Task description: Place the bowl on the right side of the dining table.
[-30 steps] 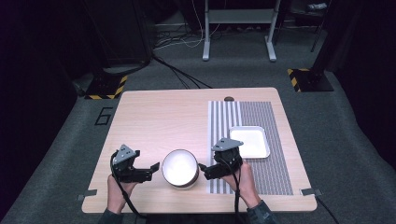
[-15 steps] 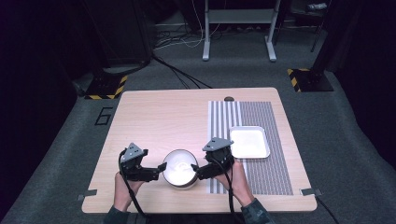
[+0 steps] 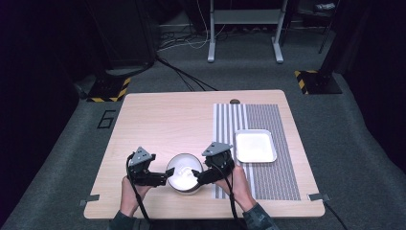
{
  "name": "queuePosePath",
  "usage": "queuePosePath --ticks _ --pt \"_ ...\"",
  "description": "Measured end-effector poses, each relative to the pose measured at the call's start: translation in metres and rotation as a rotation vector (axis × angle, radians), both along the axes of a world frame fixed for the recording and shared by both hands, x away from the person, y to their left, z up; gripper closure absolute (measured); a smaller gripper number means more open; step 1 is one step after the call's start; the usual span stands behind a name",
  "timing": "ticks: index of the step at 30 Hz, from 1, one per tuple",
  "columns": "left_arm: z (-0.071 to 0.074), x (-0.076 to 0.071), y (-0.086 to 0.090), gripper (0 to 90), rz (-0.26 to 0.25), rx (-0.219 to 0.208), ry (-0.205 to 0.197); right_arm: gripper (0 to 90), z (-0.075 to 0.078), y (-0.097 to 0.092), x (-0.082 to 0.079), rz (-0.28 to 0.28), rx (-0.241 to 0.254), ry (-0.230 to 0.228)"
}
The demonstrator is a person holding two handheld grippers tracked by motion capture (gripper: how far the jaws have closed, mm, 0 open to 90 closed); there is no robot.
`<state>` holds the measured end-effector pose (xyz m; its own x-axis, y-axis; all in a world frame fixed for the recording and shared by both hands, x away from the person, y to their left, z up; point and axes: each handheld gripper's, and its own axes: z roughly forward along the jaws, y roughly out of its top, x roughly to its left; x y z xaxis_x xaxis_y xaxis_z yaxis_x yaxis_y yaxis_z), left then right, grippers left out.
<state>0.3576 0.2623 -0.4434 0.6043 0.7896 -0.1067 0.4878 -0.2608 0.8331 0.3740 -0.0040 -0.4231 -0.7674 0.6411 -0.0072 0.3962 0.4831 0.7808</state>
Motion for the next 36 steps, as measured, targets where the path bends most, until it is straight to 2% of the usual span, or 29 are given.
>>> queuePosePath --ticks 9,13,18,19,22,25,28,29,32,36 --pt "-0.005 0.003 -0.007 4.3 -0.018 0.007 0.015 6.7 -0.007 0.010 0.003 0.017 -0.016 0.014" --pt "-0.010 0.004 -0.013 5.4 -0.029 0.010 0.023 12.3 -0.010 0.014 0.004 0.022 -0.017 0.015" --pt "-0.013 0.005 -0.015 7.7 -0.039 0.014 0.032 14.8 -0.015 0.015 0.006 0.018 -0.018 0.022" --pt "-0.014 0.005 -0.015 8.9 -0.046 0.016 0.035 20.6 -0.017 0.015 0.007 0.017 -0.014 0.028" --pt "-0.015 0.005 -0.016 11.8 -0.048 0.015 0.038 23.8 -0.019 0.015 0.007 0.021 -0.008 0.037" --pt "-0.019 0.006 -0.018 14.5 -0.061 0.031 0.043 35.6 -0.023 0.017 0.008 0.032 -0.018 0.045" --pt "-0.021 0.005 -0.020 16.0 -0.063 0.043 0.042 39.2 -0.026 0.017 0.008 0.031 -0.017 0.060" --pt "-0.023 0.005 -0.020 17.4 -0.071 0.039 0.043 42.9 -0.028 0.017 0.008 0.032 -0.023 0.055" --pt "-0.023 0.003 -0.020 19.7 -0.073 0.032 0.036 45.0 -0.029 0.018 0.008 0.035 -0.021 0.063" --pt "-0.022 0.001 -0.022 26.9 -0.082 0.037 0.028 48.4 -0.031 0.023 0.007 0.025 -0.049 0.048"
